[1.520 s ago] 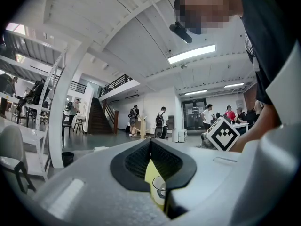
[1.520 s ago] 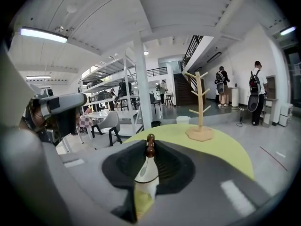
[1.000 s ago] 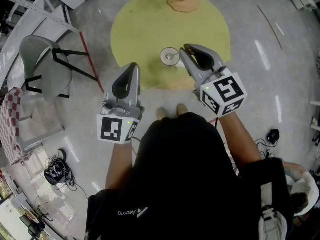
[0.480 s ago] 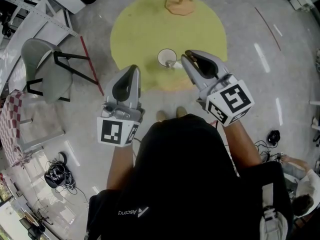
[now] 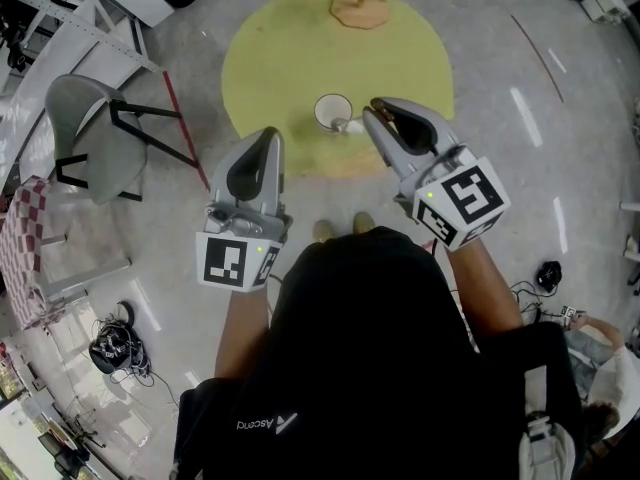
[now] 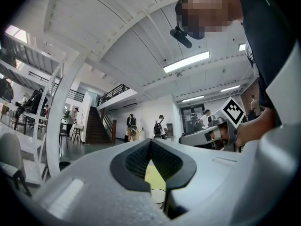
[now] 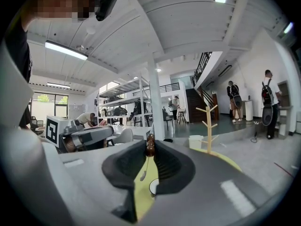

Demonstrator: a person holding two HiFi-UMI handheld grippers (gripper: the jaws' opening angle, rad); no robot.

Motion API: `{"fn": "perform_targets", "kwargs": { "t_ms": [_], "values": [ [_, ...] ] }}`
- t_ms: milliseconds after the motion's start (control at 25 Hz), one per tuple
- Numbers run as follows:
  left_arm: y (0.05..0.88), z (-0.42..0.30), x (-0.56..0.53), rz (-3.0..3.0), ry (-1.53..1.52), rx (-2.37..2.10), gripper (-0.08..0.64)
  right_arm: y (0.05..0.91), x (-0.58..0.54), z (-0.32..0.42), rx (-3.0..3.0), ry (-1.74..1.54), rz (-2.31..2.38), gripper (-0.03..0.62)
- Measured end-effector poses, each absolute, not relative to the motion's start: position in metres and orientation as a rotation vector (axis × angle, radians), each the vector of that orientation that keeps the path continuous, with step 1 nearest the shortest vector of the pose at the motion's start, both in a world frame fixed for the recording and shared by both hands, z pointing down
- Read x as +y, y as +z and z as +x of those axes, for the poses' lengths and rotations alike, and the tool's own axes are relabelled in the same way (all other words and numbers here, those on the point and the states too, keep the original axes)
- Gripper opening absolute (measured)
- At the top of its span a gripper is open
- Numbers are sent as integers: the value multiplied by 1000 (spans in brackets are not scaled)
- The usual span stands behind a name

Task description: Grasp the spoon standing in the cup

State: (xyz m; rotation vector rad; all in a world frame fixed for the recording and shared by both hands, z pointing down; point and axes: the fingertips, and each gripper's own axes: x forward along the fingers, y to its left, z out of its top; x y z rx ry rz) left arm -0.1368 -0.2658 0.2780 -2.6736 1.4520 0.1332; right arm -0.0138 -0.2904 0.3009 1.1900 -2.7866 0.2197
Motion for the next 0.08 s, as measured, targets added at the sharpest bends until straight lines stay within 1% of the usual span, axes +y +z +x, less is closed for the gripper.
{"fn": "perform_targets", "kwargs": {
  "t_ms": [80],
  "values": [
    [278,-137,-264,-2671,133,1453,9,300,-289,-14,-2790,217,1190,54]
  ]
}}
